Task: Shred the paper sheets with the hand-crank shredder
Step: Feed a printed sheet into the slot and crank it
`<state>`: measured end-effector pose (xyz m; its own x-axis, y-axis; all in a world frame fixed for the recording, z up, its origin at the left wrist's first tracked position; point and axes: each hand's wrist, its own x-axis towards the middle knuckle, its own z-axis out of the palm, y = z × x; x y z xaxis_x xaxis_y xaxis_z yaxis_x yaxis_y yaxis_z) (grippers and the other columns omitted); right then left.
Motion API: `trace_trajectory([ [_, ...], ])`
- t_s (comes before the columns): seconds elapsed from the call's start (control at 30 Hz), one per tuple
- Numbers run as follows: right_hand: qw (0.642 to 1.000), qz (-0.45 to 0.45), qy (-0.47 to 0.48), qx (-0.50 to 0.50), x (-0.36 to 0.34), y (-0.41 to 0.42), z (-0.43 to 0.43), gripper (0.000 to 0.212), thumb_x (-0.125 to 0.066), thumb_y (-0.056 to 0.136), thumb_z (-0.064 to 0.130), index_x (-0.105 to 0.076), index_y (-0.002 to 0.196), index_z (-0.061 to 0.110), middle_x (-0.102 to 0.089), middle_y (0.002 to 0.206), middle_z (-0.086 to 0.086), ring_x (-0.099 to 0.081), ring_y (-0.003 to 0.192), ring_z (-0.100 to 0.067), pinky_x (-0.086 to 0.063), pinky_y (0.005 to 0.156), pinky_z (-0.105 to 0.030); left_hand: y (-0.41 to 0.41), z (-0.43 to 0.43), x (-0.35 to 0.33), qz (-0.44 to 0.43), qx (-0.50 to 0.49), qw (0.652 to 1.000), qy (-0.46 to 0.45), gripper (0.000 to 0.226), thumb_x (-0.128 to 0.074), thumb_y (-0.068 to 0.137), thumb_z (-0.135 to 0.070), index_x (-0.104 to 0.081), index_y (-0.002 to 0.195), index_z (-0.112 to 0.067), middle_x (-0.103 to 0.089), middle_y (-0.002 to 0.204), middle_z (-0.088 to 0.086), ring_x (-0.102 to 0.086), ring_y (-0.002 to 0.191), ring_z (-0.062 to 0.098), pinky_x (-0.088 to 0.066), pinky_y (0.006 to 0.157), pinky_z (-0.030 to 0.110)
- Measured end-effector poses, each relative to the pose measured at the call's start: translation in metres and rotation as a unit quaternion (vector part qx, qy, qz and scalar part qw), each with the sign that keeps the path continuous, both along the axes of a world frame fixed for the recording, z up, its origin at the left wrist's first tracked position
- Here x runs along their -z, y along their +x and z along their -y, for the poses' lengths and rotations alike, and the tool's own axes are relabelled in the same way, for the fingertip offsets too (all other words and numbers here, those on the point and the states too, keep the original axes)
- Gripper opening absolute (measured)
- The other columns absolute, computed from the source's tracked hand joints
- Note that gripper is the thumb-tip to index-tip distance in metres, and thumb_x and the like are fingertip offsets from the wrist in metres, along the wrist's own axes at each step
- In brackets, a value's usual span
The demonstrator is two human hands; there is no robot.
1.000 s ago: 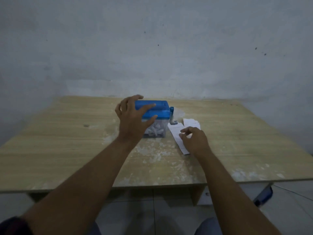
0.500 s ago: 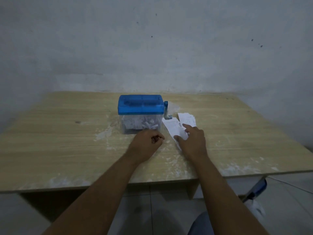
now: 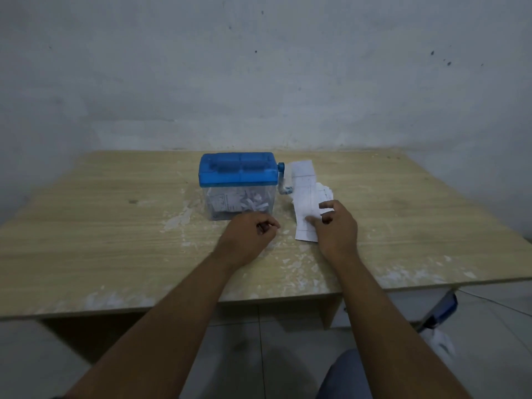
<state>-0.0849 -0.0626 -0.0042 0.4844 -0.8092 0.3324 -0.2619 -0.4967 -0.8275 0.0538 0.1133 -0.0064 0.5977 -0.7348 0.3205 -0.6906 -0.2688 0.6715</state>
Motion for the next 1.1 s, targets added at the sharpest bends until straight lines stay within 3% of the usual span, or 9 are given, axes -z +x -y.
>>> trace_trajectory([
  [0.13, 0.998, -0.022, -0.054, 0.010, 0.002, 0.003, 0.002, 0.017, -0.073, 0.097, 0.035, -0.065, 0.091, 0.021, -0.067, 0.083, 0.011, -0.063, 0.074, -0.006, -0.041, 0.063, -0.011, -0.001, 0.000, -0.001, 0.000, -0.002, 1.000, 0.001, 0.012, -0.073, 0.097, -0.031, -0.081, 0.105, -0.034, -0.069, 0.086, -0.025, -0.062, 0.081, -0.009, -0.048, 0.071, 0.017],
  [0.3, 0.999, -0.002, -0.050, 0.020, 0.007, 0.004, 0.007, 0.019, -0.076, 0.095, 0.036, -0.076, 0.101, 0.018, -0.065, 0.101, 0.005, -0.060, 0.094, -0.015, -0.048, 0.087, -0.030, -0.003, 0.000, -0.003, 0.002, -0.004, 1.000, 0.011, 0.013, -0.072, 0.098, -0.033, -0.081, 0.108, -0.034, -0.070, 0.087, -0.024, -0.062, 0.080, -0.007, -0.047, 0.071, 0.017],
  [0.43, 1.000, 0.007, -0.014, -0.005, -0.002, -0.002, 0.004, 0.013, -0.074, 0.096, 0.039, -0.076, 0.092, 0.027, -0.069, 0.089, 0.016, -0.064, 0.080, -0.006, -0.051, 0.073, -0.027, -0.006, -0.001, -0.006, -0.010, 0.011, 1.000, -0.006, 0.013, -0.072, 0.099, -0.030, -0.081, 0.108, -0.033, -0.073, 0.090, -0.019, -0.064, 0.084, -0.002, -0.051, 0.072, 0.017],
  [0.53, 0.999, 0.033, 0.023, -0.025, -0.015, -0.005, 0.003, 0.015, -0.077, 0.095, 0.034, -0.081, 0.094, 0.020, -0.077, 0.086, 0.013, -0.070, 0.077, -0.004, -0.054, 0.067, -0.024, -0.004, -0.002, -0.008, -0.053, 0.008, 0.996, -0.066, 0.014, -0.073, 0.099, -0.023, -0.081, 0.108, -0.030, -0.076, 0.095, -0.015, -0.067, 0.086, 0.008, -0.055, 0.074, 0.018],
  [0.7, 0.992, 0.086, 0.080, -0.044, -0.048, -0.001, 0.005, 0.009, -0.078, 0.094, 0.025, -0.081, 0.094, 0.016, -0.078, 0.084, 0.010, -0.072, 0.072, -0.003, -0.055, 0.068, -0.028, -0.004, -0.013, -0.033, -0.061, 0.007, 0.981, -0.185, 0.015, -0.060, 0.107, -0.011, -0.075, 0.111, -0.010, -0.075, 0.091, -0.005, -0.069, 0.081, 0.000, -0.053, 0.075, 0.011],
  [0.77, 0.991, 0.095, 0.078, -0.053, -0.071, 0.006, 0.004, 0.009, -0.075, 0.096, 0.026, -0.080, 0.090, 0.022, -0.079, 0.085, 0.006, -0.071, 0.071, -0.012, -0.055, 0.070, -0.033, 0.003, -0.017, -0.047, -0.055, 0.002, 0.970, -0.237, 0.015, -0.055, 0.110, -0.011, -0.070, 0.111, -0.009, -0.074, 0.087, -0.001, -0.068, 0.076, 0.003, -0.055, 0.071, 0.016],
  [0.87, 0.988, 0.112, 0.076, -0.079, -0.110, 0.023, -0.003, 0.006, -0.073, 0.098, 0.024, -0.078, 0.095, 0.022, -0.077, 0.087, 0.009, -0.064, 0.067, 0.000, -0.053, 0.069, -0.023, 0.018, -0.018, -0.072, -0.045, 0.002, 0.958, -0.283, 0.011, -0.054, 0.111, -0.016, -0.065, 0.115, -0.018, -0.074, 0.088, -0.002, -0.070, 0.081, 0.008, -0.058, 0.071, 0.027],
  [1.0, 0.986, 0.096, 0.062, -0.120, -0.159, 0.057, -0.019, 0.016, -0.076, 0.095, 0.025, -0.078, 0.109, 0.017, -0.078, 0.090, 0.003, -0.063, 0.057, -0.007, -0.051, 0.058, -0.025, 0.042, -0.021, -0.111, -0.041, 0.001, 0.963, -0.268, 0.022, -0.067, 0.104, -0.017, -0.051, 0.119, -0.020, -0.074, 0.098, 0.000, -0.069, 0.092, 0.002, -0.049, 0.076, 0.013],
  [1.1, 0.982, 0.087, 0.063, -0.157, -0.186, 0.083, -0.036, 0.013, -0.074, 0.097, 0.022, -0.076, 0.108, 0.015, -0.079, 0.092, -0.001, -0.069, 0.060, -0.016, -0.058, 0.060, -0.031, 0.060, -0.027, -0.132, -0.043, 0.003, 0.975, -0.219, 0.032, -0.073, 0.100, -0.021, -0.047, 0.118, -0.023, -0.075, 0.106, -0.006, -0.071, 0.096, 0.006, -0.054, 0.077, 0.017],
])
